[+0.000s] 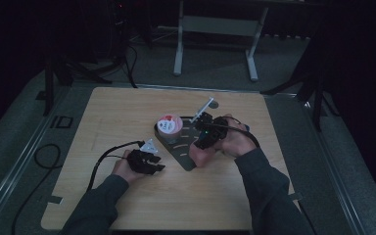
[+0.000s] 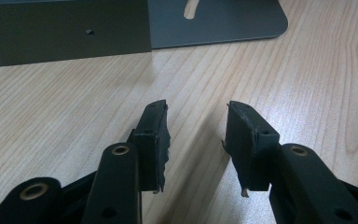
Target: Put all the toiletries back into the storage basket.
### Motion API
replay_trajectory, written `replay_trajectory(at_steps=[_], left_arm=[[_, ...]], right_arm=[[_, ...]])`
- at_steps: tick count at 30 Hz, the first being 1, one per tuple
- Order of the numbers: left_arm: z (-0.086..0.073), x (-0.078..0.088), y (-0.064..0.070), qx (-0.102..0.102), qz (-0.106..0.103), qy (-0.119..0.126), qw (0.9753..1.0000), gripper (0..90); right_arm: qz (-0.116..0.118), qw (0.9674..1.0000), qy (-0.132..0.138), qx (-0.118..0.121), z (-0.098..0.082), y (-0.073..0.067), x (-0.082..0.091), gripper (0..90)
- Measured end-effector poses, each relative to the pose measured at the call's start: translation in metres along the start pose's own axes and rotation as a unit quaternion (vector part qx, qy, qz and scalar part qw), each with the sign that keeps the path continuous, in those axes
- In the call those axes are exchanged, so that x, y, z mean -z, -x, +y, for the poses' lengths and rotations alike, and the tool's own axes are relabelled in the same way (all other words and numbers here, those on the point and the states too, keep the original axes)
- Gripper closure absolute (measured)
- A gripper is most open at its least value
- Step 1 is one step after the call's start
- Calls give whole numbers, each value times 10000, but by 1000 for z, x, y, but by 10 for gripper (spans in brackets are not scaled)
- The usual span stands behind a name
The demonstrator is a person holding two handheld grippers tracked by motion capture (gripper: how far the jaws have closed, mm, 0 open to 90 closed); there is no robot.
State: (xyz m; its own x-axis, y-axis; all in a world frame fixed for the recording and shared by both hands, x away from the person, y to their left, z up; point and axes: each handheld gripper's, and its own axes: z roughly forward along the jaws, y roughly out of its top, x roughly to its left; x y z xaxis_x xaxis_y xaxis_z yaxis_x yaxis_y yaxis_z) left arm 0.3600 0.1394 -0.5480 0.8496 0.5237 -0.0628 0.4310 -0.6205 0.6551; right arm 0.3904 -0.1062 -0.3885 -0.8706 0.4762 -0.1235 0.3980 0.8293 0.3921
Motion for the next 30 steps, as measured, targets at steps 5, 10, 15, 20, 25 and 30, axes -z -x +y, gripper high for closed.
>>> replay_trajectory(at_steps=[5, 10, 15, 20, 25, 30], left_arm=[[0, 0, 0, 1, 1, -1, 10000, 586], [0, 0, 0, 6, -2, 3, 10000, 587], [0, 0, 0, -3, -1, -3, 10000, 587], [0, 0, 0, -3, -3, -4, 10000, 587], [0, 0, 0, -2, -3, -3, 10000, 587], [0, 0, 0, 9, -9, 1, 10000, 588]], right_arm=[[-18, 10000, -5, -10, 3, 1, -1, 474], [-11, 10000, -74, -18, 9, 2, -4, 474], [-33, 10000, -49, -33, 13, 3, -6, 475], [-69, 10000, -50, -42, 18, 4, -7, 474], [-87, 9999, -49, -62, 21, 6, -8, 474], [-88, 9998, -70, -136, 22, 11, -13, 474]])
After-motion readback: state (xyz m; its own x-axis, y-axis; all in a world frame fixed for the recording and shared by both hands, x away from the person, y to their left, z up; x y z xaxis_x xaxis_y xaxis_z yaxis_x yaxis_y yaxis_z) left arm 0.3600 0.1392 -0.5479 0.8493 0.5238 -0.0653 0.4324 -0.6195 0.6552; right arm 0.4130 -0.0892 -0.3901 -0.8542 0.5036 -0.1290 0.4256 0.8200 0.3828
